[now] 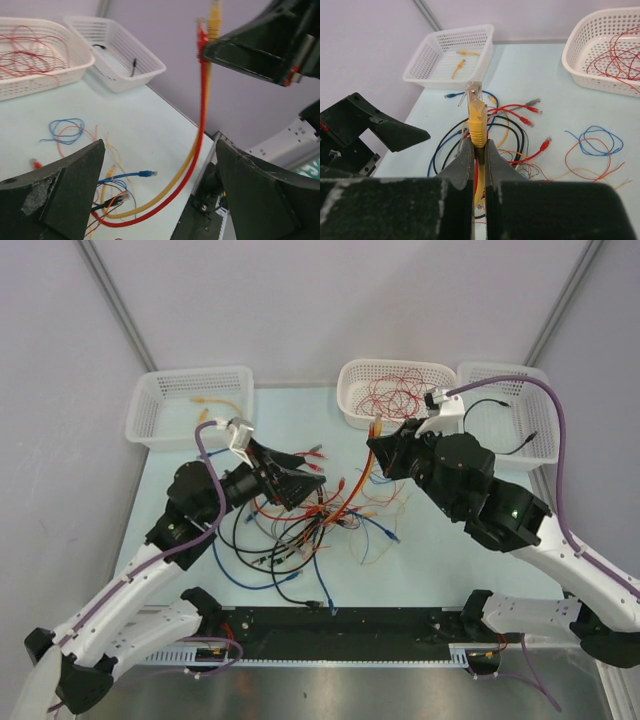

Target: Untangle the cables

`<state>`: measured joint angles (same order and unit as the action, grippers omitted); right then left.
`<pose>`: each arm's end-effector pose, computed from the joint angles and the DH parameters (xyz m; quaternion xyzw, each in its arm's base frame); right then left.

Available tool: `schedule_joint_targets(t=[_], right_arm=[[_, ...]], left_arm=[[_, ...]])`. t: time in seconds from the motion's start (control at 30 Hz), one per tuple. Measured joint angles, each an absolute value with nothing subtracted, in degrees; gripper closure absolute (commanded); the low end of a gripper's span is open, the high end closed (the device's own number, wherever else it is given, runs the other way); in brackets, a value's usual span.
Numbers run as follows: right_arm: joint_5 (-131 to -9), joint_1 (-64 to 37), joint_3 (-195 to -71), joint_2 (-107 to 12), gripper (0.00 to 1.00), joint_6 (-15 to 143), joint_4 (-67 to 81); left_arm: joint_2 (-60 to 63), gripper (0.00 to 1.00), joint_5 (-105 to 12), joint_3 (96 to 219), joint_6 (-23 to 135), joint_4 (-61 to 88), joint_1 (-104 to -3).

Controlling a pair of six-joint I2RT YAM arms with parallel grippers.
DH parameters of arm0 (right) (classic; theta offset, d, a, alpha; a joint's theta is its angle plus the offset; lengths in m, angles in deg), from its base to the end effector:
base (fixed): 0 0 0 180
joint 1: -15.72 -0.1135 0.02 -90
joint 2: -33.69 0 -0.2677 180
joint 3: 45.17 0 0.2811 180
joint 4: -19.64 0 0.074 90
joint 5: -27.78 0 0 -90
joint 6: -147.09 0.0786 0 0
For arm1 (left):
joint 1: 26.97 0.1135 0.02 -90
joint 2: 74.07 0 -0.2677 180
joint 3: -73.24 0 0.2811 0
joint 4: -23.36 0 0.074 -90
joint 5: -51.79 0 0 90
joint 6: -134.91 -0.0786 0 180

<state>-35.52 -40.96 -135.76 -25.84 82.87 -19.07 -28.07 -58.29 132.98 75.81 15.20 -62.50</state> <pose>0.1767 0.2045 0.4701 -0.0486 0.7464 0.2915 0.5963 0.1912 -0.1697 0.3872 0.1557 0.6558 -0.4975 0.5460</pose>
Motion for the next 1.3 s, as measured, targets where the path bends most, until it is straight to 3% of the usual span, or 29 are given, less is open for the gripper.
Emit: schedule_joint_targets(t=[0.13,0.3,0.53,0.67,0.87,1.2,1.27,1.3], right_arm=[[-35.7,-41.0,-135.9,-27.5,1.0,82.9,-20.6],[-35.7,-41.0,-135.9,-30.1,0.92,83.0,-24.3],[-35.6,-40.7,-135.9,-30.6,0.89,83.7,-27.0],[-35.6,-40.2,-135.6,-30.5,1.0,84.2,-27.7],[-36.6,-39.5,-133.6,-29.7,1.0,84.9,-27.7],[-40.6,-39.5,-133.3,-29.6,1.0,85.9,-25.9],[-42.1,-39.5,-133.3,-29.6,1.0,86.0,-25.1],[-42.7,-39.5,-133.3,-29.6,1.0,86.1,-24.7]], left_arm=[[-24.6,0.05,-61.0,133.0,74.2,16.5,-66.7],[-19.9,0.11,-61.6,132.9,72.4,16.5,-71.7],[-19.2,0.1,-60.9,132.7,71.4,16.5,-72.3],[-19.7,0.11,-59.9,132.7,70.9,16.4,-72.3],[-19.7,0.23,-60.3,132.7,70.8,17.2,-72.5],[-10.6,0.26,-61.3,132.7,68.3,16.4,-77.1],[-9.0,0.53,-61.2,132.8,68.1,16.4,-77.5],[-8.2,0.84,-60.9,132.9,68.0,16.3,-77.6]])
